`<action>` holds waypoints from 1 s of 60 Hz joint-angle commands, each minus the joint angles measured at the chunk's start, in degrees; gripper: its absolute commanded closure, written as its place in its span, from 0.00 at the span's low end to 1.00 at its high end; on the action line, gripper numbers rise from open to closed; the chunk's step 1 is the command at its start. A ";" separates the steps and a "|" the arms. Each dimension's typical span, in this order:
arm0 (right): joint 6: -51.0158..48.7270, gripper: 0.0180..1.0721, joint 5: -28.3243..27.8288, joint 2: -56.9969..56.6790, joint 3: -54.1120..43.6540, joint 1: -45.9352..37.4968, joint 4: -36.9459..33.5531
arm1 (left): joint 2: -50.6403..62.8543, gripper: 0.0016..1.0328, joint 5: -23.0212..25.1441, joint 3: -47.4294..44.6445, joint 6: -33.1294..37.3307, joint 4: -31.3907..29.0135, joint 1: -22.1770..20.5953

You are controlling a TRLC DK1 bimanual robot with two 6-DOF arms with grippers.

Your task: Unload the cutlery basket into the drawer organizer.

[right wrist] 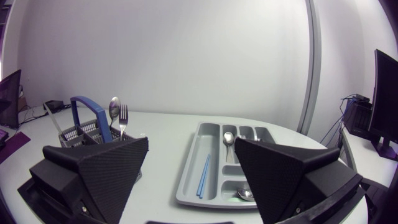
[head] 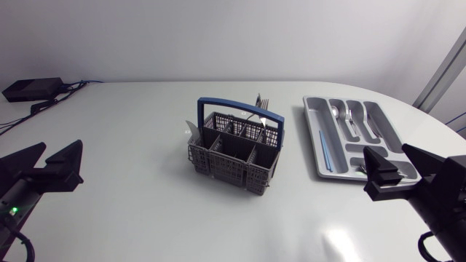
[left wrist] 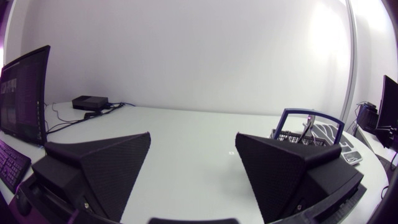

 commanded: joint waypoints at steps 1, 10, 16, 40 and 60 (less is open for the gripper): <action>-0.30 0.05 1.05 5.15 2.55 1.84 1.43 | 6.18 0.11 0.06 4.14 -0.09 -0.12 -1.43; -0.12 0.05 2.45 13.14 5.89 4.39 1.69 | 18.22 0.15 0.14 9.86 3.86 -4.96 -4.51; -0.12 0.05 3.77 17.36 8.08 6.50 0.72 | 24.20 0.16 0.06 12.40 7.55 -6.63 -6.18; -1.97 0.05 6.06 32.39 16.43 13.44 -6.66 | 41.51 0.13 -1.53 17.41 21.00 -6.45 -11.80; -10.67 0.05 -9.06 38.54 20.04 16.16 -15.98 | 49.69 0.12 17.72 20.23 33.57 -2.50 -15.49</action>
